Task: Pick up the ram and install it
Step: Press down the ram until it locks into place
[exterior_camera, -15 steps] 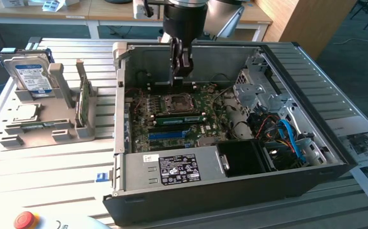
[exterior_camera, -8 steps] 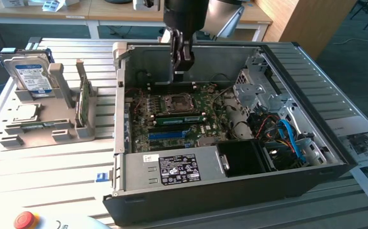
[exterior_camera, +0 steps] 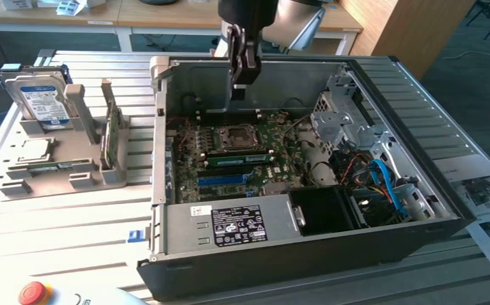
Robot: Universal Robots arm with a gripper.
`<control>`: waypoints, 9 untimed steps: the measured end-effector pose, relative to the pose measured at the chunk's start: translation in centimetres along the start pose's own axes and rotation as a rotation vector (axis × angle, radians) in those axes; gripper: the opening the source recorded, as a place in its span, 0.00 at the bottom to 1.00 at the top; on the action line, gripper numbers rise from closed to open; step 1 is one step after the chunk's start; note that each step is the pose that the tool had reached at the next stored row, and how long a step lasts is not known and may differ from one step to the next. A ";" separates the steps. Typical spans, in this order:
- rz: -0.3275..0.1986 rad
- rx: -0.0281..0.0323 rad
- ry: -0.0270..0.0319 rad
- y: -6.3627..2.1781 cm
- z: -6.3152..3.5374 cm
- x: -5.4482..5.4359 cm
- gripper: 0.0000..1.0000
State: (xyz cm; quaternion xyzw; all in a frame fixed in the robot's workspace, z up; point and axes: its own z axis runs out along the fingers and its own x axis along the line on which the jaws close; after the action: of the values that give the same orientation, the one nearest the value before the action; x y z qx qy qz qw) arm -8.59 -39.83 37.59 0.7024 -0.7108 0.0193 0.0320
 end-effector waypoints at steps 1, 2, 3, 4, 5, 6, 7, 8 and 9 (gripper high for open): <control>0.000 0.0000 0.0000 0.01 -0.25 0.0 0.10; 0.000 -0.0001 0.0000 0.01 -0.48 0.0 0.10; 0.000 0.0000 0.0000 0.01 -0.68 0.1 0.10; 0.000 0.0000 0.0001 0.02 -0.88 0.1 0.10; 0.000 0.0000 0.0000 0.02 -1.02 0.1 0.10; 0.000 -0.0001 0.0000 0.02 -1.12 0.1 0.10; 0.000 0.0001 -0.0002 0.02 -1.13 0.1 0.10; 0.000 0.0000 -0.0002 0.02 -1.13 0.1 0.10; 0.000 0.0001 -0.0002 0.02 -1.13 0.1 0.10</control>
State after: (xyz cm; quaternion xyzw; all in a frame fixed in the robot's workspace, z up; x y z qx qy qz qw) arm -8.59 -39.83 38.72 0.7024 -0.7108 0.0192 0.0319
